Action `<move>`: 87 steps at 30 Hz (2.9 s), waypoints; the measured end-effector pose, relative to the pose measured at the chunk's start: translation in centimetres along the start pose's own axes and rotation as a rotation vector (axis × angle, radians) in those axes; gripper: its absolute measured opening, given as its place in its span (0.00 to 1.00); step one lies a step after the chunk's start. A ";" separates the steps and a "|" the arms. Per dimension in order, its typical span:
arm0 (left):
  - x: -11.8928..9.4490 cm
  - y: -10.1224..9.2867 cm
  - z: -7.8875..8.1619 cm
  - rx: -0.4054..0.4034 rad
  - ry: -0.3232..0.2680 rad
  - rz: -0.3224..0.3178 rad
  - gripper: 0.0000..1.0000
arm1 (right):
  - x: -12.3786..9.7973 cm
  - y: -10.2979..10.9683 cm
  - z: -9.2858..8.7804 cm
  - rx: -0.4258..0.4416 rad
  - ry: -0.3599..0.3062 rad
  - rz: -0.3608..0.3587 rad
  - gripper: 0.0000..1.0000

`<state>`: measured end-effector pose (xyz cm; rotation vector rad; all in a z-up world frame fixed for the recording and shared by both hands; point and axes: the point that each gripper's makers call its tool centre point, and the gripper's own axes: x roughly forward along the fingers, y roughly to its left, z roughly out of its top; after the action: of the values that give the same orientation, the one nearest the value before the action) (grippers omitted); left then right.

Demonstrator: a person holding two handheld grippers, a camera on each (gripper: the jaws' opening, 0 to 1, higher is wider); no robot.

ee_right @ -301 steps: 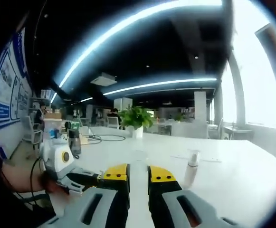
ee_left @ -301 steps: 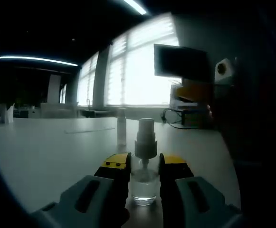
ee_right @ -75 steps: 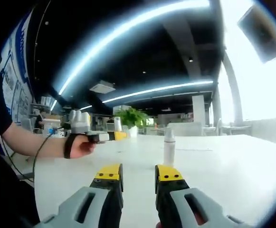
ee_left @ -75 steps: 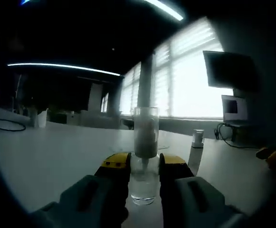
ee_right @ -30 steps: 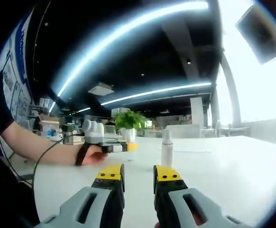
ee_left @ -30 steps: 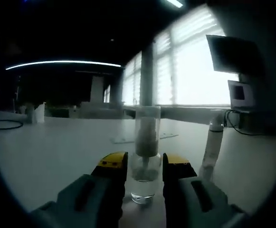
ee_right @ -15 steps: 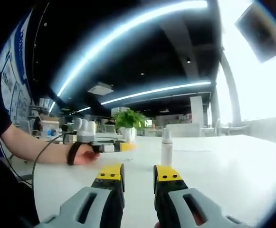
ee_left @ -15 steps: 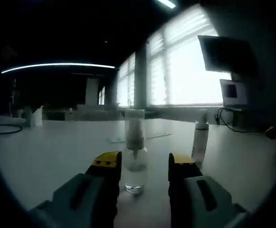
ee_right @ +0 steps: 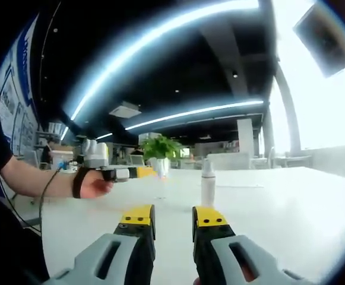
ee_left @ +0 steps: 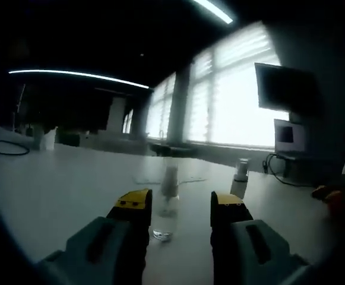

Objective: Clamp pump bottle remove cover press pump head put on cover

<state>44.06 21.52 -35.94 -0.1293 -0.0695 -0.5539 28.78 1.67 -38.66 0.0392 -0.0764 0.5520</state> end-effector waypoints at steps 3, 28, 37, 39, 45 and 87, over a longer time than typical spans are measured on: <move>-1.0 -0.8 1.3 0.014 -0.015 -0.023 0.30 | 0.0 0.1 0.0 -0.002 0.004 0.000 0.20; -9.9 -4.7 0.8 0.006 -0.018 -0.104 0.30 | 0.1 0.6 -0.4 -0.016 0.025 0.020 0.21; -11.6 -3.9 -0.6 0.004 -0.035 -0.089 0.44 | 0.0 1.1 -0.4 -0.001 0.031 0.055 0.21; -11.7 -4.3 -0.8 0.009 -0.027 -0.099 0.44 | 0.0 1.2 -0.4 0.003 0.029 0.059 0.21; -12.2 -4.7 -0.9 0.002 -0.028 -0.119 0.32 | -0.2 1.0 -0.3 -0.004 0.026 0.054 0.21; -10.2 -6.8 -0.2 0.018 0.004 -0.118 0.31 | 0.0 0.6 -0.4 0.010 0.021 0.038 0.21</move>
<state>31.85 21.02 -36.48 -0.1069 -0.0790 -0.6716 28.47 2.23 -39.01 0.0419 -0.0537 0.5903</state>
